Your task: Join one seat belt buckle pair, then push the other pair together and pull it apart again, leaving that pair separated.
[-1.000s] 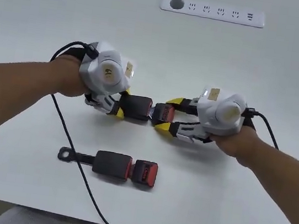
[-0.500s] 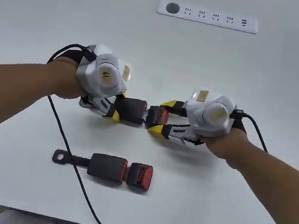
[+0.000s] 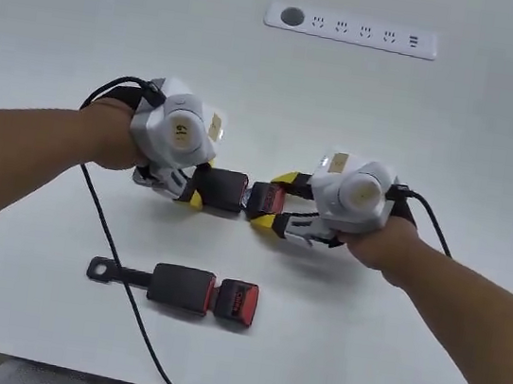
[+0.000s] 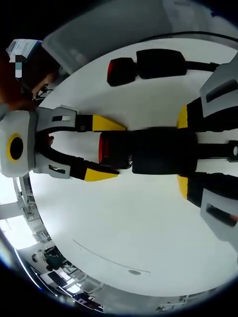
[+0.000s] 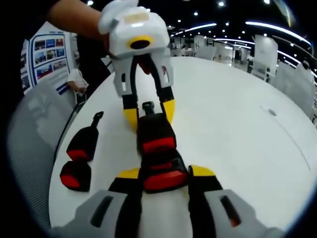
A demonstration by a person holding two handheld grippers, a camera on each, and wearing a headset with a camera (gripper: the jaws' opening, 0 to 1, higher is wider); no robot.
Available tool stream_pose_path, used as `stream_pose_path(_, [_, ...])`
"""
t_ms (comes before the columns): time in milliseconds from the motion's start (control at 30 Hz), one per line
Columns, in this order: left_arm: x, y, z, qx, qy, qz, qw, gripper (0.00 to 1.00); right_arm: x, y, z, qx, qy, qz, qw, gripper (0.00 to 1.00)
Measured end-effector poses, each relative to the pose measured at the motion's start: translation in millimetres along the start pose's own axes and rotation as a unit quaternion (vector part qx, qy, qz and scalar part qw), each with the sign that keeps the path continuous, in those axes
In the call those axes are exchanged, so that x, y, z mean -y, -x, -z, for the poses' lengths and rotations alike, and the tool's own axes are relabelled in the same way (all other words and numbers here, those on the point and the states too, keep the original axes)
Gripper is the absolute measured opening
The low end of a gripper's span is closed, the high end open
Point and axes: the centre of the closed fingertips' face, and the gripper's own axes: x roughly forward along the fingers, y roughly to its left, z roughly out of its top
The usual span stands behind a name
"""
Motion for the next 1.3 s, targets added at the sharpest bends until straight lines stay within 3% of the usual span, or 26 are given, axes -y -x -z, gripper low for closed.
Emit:
stream_pose_path(467, [0.1, 0.2, 0.1, -0.004, 0.001, -0.001, 1.0, 0.32, -0.3, 0.1, 0.1, -0.002, 0.005, 0.002, 1.0, 0.36])
stream_pose_path(933, [-0.3, 0.9, 1.0, 0.018, 0.015, -0.003, 0.9997, 0.32, 0.6, 2.2, 1.9, 0.001, 0.01, 0.003, 0.9999, 0.36])
stream_pose_path(1133, [-0.3, 0.2, 0.7, 0.018, 0.016, -0.004, 0.9997, 0.32, 3.6, 13.9, 11.2, 0.002, 0.009, 0.004, 0.9999, 0.36])
stream_pose_path(1300, [-0.2, 0.0, 1.0, 0.021, 0.021, -0.004, 0.9996, 0.32, 2.4, 13.9, 11.0, 0.005, 0.009, 0.003, 0.9999, 0.36])
